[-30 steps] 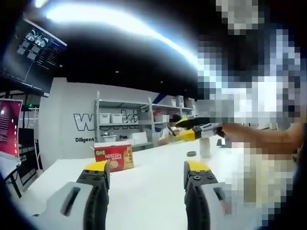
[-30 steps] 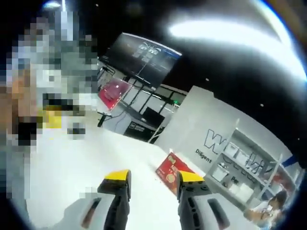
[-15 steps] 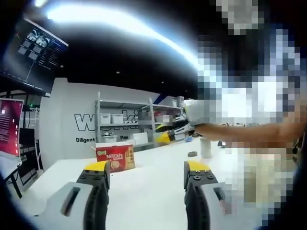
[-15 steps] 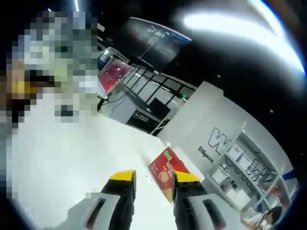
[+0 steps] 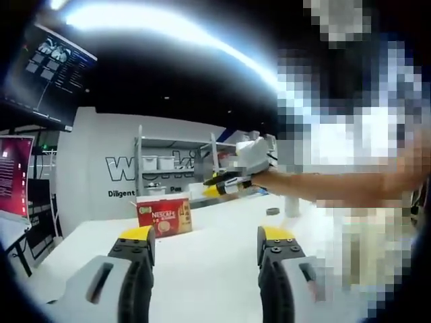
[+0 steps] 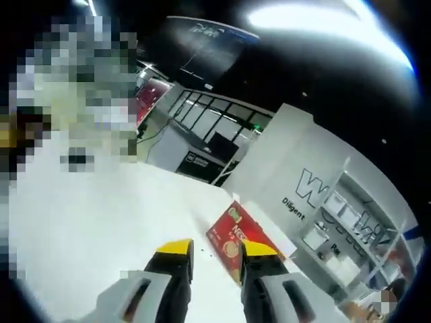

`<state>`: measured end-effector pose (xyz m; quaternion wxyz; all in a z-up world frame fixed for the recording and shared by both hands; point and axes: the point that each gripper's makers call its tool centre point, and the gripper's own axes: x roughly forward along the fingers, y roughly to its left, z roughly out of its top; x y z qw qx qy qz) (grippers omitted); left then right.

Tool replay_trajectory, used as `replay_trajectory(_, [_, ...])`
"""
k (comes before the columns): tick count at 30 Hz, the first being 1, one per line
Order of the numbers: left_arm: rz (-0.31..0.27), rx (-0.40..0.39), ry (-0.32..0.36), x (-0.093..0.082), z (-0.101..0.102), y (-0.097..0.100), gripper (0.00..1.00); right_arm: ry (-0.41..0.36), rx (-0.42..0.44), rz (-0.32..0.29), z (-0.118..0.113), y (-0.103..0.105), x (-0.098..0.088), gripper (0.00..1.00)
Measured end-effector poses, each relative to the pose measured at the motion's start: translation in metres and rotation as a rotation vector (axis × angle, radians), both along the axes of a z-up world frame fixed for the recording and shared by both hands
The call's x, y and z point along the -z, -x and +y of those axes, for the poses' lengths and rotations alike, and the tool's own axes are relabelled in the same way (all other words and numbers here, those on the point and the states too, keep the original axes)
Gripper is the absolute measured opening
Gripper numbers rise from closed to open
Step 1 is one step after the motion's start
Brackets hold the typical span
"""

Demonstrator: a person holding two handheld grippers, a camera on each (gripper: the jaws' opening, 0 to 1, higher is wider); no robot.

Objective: Tear open the coffee pouch, take out the coffee, and pour the coffee from the pouch into the cup

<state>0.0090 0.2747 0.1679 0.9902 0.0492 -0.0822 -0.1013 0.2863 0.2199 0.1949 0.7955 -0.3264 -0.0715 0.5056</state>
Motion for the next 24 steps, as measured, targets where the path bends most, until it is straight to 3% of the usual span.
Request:
replay_trajectory(7, [0.016, 0.005, -0.003, 0.008, -0.003, -0.004, 0.63, 0.142, 0.059, -0.071, 0.003, -0.047, 0.006, 0.22])
replay_trajectory(12, [0.033, 0.004, -0.009, 0.015, -0.003, -0.011, 0.63, 0.197, 0.07, -0.1, 0.011, -0.074, 0.006, 0.16])
replay_trajectory(21, [0.047, -0.007, -0.007, 0.021, 0.0, -0.016, 0.62, 0.298, 0.083, -0.07, 0.022, -0.115, 0.016, 0.16])
replay_trajectory(24, [0.046, -0.009, -0.007, 0.021, 0.003, -0.019, 0.61, 0.388, 0.077, -0.077, 0.027, -0.137, 0.023, 0.15])
